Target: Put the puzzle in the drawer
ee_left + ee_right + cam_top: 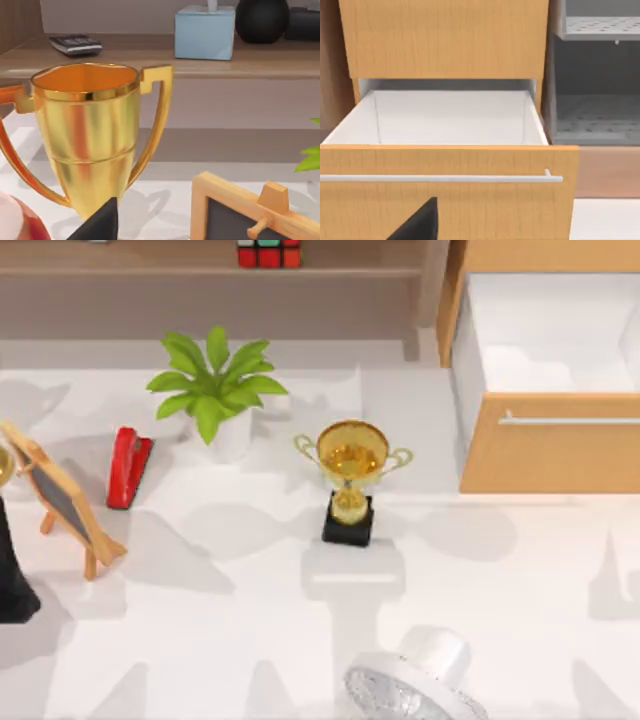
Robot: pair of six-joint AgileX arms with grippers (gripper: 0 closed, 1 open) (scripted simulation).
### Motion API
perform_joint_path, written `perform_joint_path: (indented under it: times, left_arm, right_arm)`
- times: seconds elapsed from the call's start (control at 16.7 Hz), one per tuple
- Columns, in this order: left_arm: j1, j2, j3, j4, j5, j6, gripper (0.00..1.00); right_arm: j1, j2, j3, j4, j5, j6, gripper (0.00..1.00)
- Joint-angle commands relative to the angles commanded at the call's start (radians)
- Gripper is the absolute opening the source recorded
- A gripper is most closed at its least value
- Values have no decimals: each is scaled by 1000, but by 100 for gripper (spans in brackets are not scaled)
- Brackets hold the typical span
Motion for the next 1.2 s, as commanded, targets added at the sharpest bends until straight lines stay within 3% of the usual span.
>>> perform_joint_path:
  times: [0.24, 0.48, 1.2]
  left_arm:
    - [0, 0, 0, 0, 0, 0, 100]
    - [0, 0, 0, 0, 0, 0, 100]
    - [0, 0, 0, 0, 0, 0, 100]
  right_arm:
    - [14, 27, 22, 13, 17, 0, 100]
    - [95, 203, 167, 83, 103, -2, 100]
    - [399, 1195, 851, 332, 417, 2, 100]
